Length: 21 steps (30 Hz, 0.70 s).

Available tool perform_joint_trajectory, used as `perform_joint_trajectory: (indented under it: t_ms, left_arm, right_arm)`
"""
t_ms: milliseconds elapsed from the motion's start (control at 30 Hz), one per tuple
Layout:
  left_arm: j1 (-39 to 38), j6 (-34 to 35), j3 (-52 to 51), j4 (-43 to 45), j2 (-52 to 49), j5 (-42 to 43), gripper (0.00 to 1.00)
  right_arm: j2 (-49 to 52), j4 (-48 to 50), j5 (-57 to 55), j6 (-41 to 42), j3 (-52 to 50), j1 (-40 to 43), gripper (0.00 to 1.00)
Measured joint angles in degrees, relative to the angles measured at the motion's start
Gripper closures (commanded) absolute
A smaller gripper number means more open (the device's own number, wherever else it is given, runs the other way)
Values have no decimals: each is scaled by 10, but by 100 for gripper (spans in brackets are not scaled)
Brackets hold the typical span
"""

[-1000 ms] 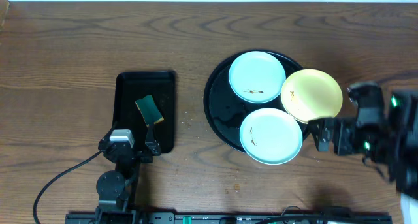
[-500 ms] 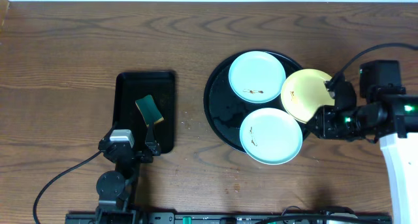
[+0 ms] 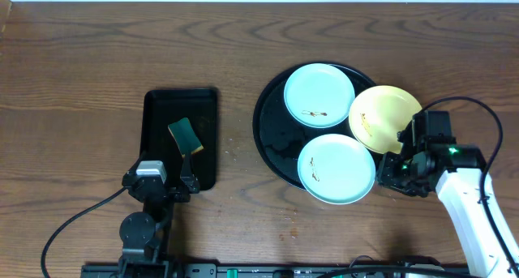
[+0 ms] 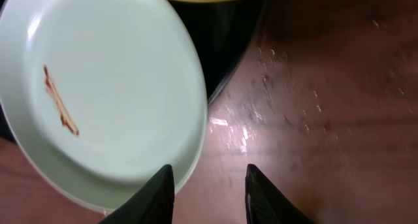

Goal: Clean dirty plates on tray and stack at the side
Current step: 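Move the right gripper to the edge of the lower light-blue plate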

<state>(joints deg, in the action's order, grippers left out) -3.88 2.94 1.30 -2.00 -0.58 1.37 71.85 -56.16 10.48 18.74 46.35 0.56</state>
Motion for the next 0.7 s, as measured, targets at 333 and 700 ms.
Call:
perform_joint_trajectory:
  t_ms: [333,700]
  left_arm:
    - [0,0,0,0,0,0,7]
    - [0,0,0,0,0,0,7]
  right_arm:
    - [4,111,-12,26,-59,0,72]
    - [5,176,1,28,-120,-3,77]
